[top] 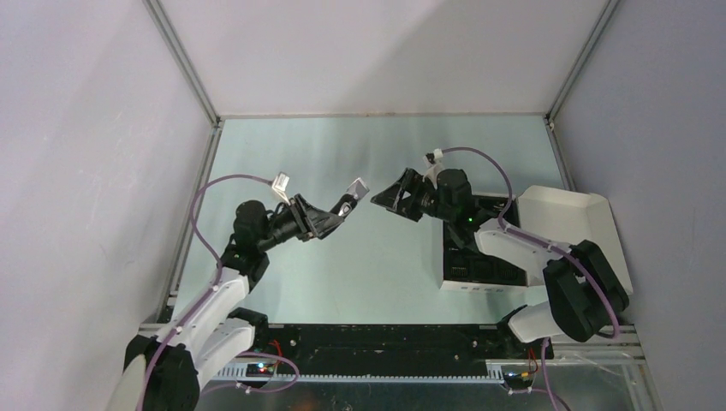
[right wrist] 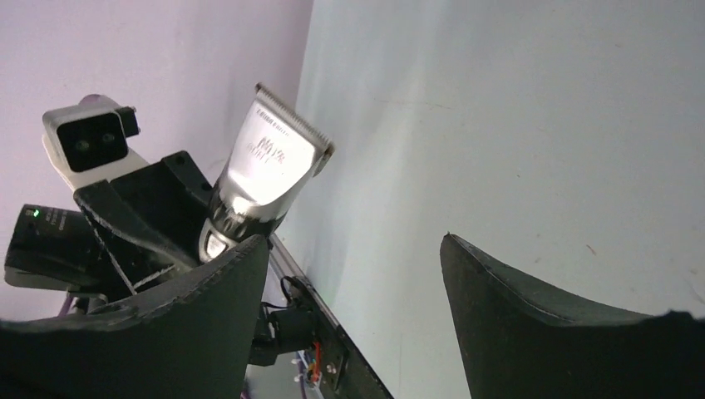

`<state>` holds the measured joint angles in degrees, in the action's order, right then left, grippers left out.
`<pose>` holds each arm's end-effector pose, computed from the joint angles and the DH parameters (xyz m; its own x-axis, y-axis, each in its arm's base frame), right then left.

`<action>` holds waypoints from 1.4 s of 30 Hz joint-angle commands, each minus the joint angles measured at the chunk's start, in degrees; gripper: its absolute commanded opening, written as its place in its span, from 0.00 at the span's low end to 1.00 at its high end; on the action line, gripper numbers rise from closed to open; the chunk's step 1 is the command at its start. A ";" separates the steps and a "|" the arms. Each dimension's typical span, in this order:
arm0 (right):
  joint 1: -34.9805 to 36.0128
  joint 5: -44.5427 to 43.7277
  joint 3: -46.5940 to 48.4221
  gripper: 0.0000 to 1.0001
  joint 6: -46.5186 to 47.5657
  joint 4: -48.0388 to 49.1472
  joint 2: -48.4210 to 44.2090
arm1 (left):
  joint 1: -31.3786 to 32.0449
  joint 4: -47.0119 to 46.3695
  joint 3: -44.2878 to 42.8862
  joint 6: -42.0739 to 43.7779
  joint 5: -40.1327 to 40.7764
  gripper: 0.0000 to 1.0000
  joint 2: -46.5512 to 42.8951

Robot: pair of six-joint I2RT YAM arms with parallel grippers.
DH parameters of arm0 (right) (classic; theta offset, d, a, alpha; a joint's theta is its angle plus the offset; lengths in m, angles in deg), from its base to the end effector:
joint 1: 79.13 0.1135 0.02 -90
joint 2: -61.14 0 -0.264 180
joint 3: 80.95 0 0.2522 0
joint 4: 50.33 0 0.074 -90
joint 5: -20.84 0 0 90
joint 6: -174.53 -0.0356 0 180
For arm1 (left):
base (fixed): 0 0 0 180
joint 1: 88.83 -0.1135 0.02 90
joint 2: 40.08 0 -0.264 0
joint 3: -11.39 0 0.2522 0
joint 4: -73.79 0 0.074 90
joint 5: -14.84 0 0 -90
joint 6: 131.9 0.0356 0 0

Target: Sort the hair-cutting tools

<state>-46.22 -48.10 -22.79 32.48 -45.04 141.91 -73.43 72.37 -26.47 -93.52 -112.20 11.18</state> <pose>0.2557 0.1807 0.2452 -0.7806 0.3713 -0.5027 -0.2918 0.4947 0.8186 0.1874 -0.0739 0.2397 -0.7358 -0.4464 -0.5093 0.3274 0.4239 -0.8445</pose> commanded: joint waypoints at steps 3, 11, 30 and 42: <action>0.75 1.84 3.95 0.81 -3.51 10.49 3.11 | 1.02 -10.23 0.09 -5.10 -5.25 0.00 -1.91; 1.21 4.85 5.05 0.81 -6.79 18.23 6.36 | 2.17 -15.02 0.49 -7.65 -6.14 0.00 -1.05; 2.58 10.99 5.56 0.63 -11.68 25.06 7.64 | 4.46 -25.98 0.80 -14.57 -5.59 0.00 2.66; -1.55 11.38 3.61 0.00 -9.92 19.66 0.81 | 4.48 -14.82 -0.22 -8.48 -2.51 0.37 1.41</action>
<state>-45.17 -36.95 -19.05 18.65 -23.75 147.68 -68.82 52.73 -24.65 -106.22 -117.70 14.26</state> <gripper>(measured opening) 0.498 0.458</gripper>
